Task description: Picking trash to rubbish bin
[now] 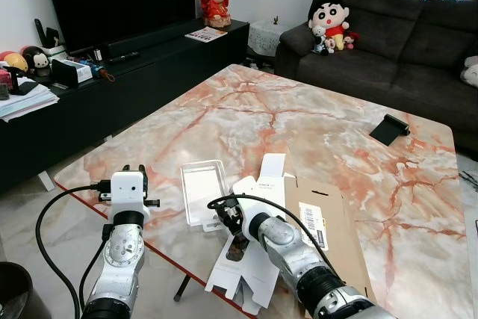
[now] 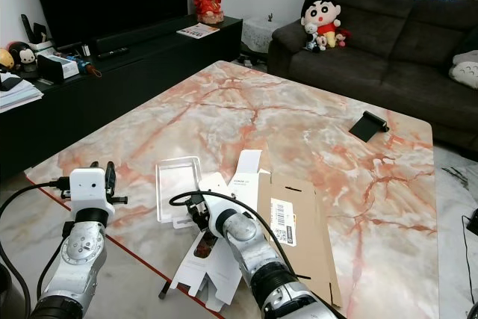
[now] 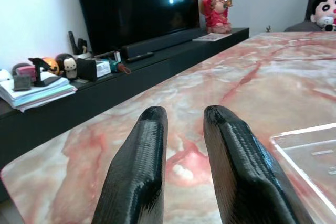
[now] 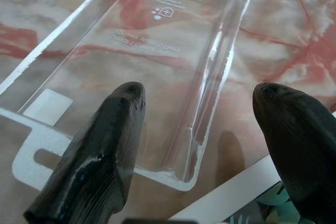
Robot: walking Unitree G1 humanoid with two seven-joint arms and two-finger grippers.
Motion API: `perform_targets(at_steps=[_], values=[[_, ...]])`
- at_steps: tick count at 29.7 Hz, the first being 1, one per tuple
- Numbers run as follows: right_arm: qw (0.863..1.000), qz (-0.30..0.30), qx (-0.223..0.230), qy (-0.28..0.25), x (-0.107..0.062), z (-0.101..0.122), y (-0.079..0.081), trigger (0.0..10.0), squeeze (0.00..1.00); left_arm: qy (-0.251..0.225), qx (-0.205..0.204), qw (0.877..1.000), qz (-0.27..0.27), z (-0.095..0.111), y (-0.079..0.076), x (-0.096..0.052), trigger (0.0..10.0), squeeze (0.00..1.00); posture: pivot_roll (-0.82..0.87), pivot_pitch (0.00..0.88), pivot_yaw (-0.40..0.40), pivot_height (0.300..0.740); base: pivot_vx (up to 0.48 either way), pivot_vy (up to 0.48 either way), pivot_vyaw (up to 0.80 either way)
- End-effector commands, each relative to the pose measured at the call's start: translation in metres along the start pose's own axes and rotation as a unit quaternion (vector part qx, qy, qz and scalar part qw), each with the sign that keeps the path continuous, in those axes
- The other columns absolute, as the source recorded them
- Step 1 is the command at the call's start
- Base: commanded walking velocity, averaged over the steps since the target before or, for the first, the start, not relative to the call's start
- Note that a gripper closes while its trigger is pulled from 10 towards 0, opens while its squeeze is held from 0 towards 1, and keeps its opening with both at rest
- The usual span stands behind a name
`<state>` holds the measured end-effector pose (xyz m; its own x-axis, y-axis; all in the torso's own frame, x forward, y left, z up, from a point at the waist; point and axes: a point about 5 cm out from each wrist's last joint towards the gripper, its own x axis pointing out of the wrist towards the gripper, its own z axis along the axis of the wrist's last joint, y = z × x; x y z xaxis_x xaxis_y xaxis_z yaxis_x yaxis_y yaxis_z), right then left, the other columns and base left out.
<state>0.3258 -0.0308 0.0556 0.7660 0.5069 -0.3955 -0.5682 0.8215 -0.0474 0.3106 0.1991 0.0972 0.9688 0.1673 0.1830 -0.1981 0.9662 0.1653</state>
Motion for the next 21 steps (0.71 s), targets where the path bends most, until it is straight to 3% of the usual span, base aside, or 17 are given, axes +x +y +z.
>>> perform_targets(at_steps=[1, 10, 14, 21], values=[[1.0, 0.012, -0.005, -0.002, 0.007, 0.014, 0.011, 10.0, 0.0, 0.0, -0.008, 1.0, -0.015, 0.004, -0.007, 0.004, 10.0, 0.0, 0.06, 0.0, -0.095, 0.74, 0.0, 0.0, 0.0], [1.0, 0.019, -0.005, 0.012, 0.009, 0.018, 0.014, 10.0, 0.0, 0.007, -0.013, 0.999, -0.035, 0.005, -0.013, 0.006, 10.0, 0.0, 0.06, 0.0, -0.099, 0.74, 0.0, 0.0, 0.0], [0.996, 0.084, -0.004, 0.011, 0.011, 0.022, 0.033, 10.0, 0.0, 0.011, -0.019, 0.998, -0.054, 0.005, -0.018, 0.005, 10.0, 0.0, 0.06, 0.0, -0.098, 0.74, 0.0, 0.0, 0.0], [0.992, 0.126, -0.006, 0.017, 0.012, 0.024, 0.044, 10.0, 0.0, 0.014, -0.023, 0.997, -0.07, 0.005, -0.021, 0.005, 10.0, 0.0, 0.06, 0.0, -0.098, 0.74, 0.0, 0.0, 0.0]])
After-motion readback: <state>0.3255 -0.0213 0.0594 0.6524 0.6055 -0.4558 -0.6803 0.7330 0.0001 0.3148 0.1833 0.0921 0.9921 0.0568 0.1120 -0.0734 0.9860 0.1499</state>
